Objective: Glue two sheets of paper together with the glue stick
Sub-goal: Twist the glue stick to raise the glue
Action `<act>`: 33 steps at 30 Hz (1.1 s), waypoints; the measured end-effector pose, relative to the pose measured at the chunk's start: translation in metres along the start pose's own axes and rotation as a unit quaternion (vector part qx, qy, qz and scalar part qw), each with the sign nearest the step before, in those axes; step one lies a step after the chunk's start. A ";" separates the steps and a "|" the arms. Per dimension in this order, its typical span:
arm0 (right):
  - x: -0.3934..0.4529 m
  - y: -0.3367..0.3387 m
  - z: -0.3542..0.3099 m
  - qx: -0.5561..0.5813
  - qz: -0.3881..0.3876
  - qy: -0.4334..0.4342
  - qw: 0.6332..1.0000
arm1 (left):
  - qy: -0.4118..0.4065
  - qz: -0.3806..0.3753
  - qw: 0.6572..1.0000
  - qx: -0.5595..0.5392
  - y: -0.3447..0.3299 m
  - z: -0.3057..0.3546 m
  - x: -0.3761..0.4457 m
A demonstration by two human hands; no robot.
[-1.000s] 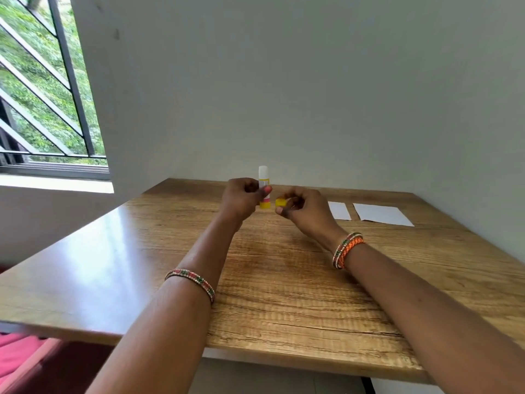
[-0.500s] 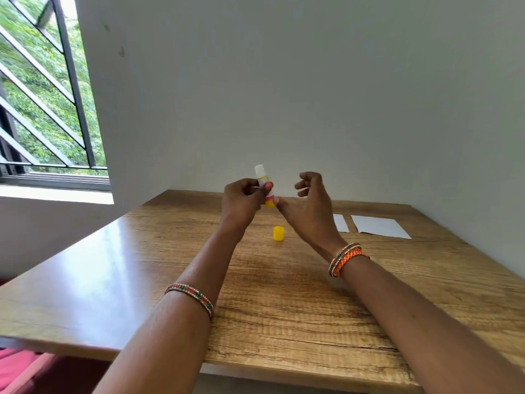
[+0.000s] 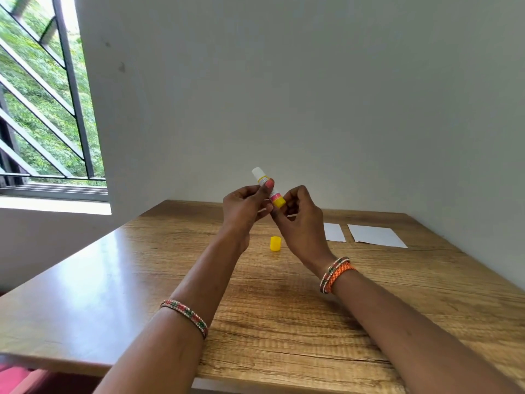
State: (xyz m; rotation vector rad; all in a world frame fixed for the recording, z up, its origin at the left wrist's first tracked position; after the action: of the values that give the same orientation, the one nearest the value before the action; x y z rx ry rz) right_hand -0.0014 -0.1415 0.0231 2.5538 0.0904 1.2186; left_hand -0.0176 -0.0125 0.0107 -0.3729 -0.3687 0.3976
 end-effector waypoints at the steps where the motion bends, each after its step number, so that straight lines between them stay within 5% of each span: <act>1: 0.000 0.001 0.001 0.001 0.006 -0.005 1.000 | -0.006 -0.001 1.000 0.004 -0.001 0.002 -0.001; 14: -0.002 -0.008 -0.003 -0.069 -0.044 0.037 0.996 | -0.031 0.003 0.998 0.049 -0.003 0.008 -0.002; 22: -0.001 -0.015 0.017 0.100 -0.090 -0.099 0.986 | -0.009 -0.063 0.996 0.067 -0.013 0.001 -0.001; 33: 0.001 0.001 0.009 0.004 -0.008 -0.045 0.999 | 0.013 -0.061 0.998 0.001 -0.007 -0.004 0.003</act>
State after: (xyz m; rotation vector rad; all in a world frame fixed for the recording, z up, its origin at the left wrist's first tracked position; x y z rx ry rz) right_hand 0.0060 -0.1448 0.0189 2.6058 0.0972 1.0971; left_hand -0.0111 -0.0181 0.0112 -0.3518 -0.3634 0.2740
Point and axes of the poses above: each hand's wrist, its own x-axis towards the middle knuckle, its own y-axis out of the back of the hand, z = x × y, the point moved 9 cm from there along x, towards the middle knuckle, and after that the axes turned 6 degrees about -x, right-handed, at the moved point
